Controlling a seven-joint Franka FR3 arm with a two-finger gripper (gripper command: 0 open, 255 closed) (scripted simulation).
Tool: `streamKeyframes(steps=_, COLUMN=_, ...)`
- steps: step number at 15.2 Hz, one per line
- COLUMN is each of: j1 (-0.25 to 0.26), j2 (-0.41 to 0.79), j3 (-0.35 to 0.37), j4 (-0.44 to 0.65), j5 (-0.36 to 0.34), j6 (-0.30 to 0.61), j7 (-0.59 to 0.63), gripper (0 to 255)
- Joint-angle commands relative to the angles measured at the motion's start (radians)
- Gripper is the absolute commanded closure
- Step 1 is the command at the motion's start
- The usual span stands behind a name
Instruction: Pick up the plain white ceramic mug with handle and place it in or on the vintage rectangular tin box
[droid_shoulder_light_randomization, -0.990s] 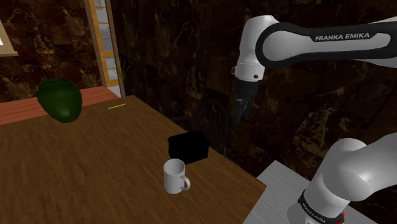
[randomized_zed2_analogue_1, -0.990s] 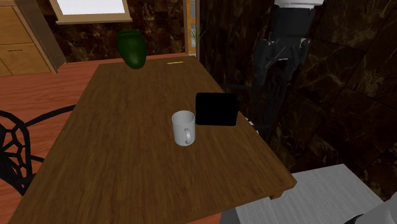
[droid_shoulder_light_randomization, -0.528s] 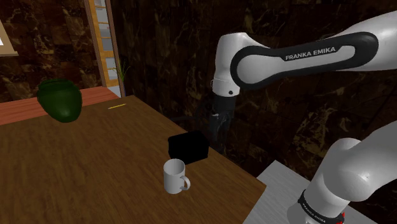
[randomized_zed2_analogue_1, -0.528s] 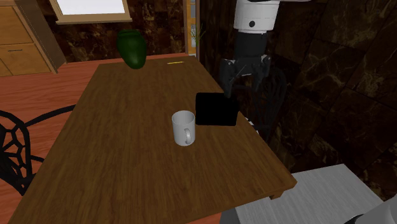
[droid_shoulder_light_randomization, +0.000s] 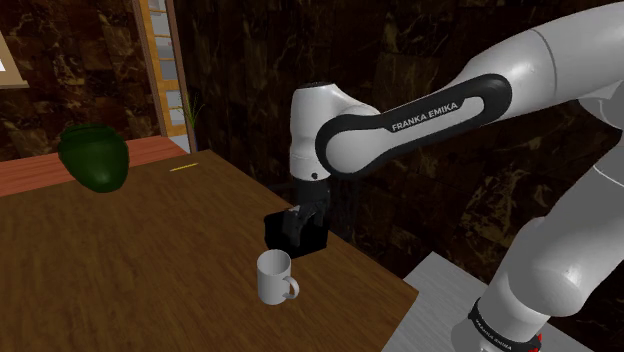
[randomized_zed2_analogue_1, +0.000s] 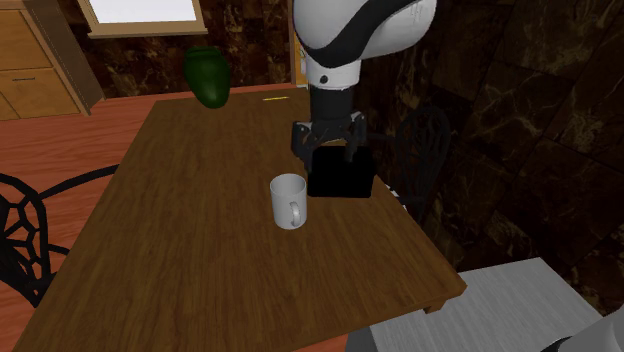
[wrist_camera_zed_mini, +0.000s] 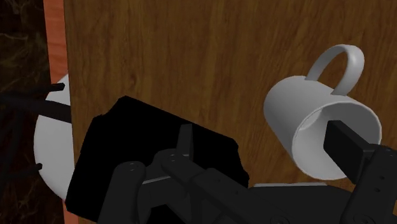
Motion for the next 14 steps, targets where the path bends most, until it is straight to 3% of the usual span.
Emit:
streamKeyframes(steps=1, j1=0.004, j2=0.081, j3=0.032, j4=0.035, j5=-0.047, j6=0.041, j7=0.058, gripper=0)
streamKeyframes(steps=4, j1=0.021, j2=0.21, j3=0.062, j4=0.107, j5=-0.137, j6=0.08, j7=0.15, gripper=0)
streamKeyframes(steps=14, j1=0.031, j2=0.266, j3=0.057, j4=0.055, j5=-0.176, j6=0.178, j7=0.178, gripper=0)
